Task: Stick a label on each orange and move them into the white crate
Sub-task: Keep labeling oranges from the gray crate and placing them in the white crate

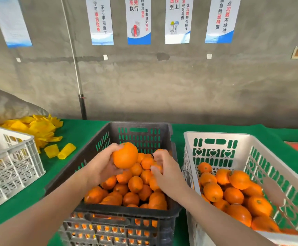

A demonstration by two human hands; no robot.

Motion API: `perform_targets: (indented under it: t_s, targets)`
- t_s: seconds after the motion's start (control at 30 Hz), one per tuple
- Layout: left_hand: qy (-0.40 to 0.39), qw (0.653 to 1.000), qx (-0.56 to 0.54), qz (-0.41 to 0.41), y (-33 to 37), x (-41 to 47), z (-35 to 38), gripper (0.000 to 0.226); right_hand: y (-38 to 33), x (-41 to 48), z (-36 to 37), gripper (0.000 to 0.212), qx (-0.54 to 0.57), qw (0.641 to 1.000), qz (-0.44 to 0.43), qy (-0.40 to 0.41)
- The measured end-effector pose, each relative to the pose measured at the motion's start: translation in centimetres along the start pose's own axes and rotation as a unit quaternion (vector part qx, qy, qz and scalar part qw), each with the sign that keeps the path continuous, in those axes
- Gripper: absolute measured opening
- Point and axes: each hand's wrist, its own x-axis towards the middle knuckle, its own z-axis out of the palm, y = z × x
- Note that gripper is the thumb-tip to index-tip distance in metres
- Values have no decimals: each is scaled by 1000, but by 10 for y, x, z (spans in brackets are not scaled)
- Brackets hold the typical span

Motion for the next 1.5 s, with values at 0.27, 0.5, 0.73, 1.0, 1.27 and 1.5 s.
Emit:
perform_targets:
  t_s: [0.27, 0.5, 0.73, 1.0, 1.27, 1.5]
  targets:
    - [-9, 993, -108, -53, -1, -70, 66, 82, -41, -30, -72, 13, 224, 973, 15, -46]
    - [-31, 994, -105, -24, -18, -92, 124, 78, -59, -57, -116, 21, 5, 988, -85, -131]
    - [-17, 994, -107, -31, -29, -109, 159, 69, -56, -78, -138, 9, -123, 979, -140, -87]
    - [-31, 996, -56, -62, -45, -117, 180, 69, -38, -98, -152, 42, -59, 994, -83, -25]
    - [23, 999, -41, 18, -78, -98, 218, 39, 3, -135, -134, 72, -8, 992, -127, -17]
    - [91, 978, 154, 110, -98, -32, 256, 40, 76, -75, -172, 70, -36, 998, 57, 14]
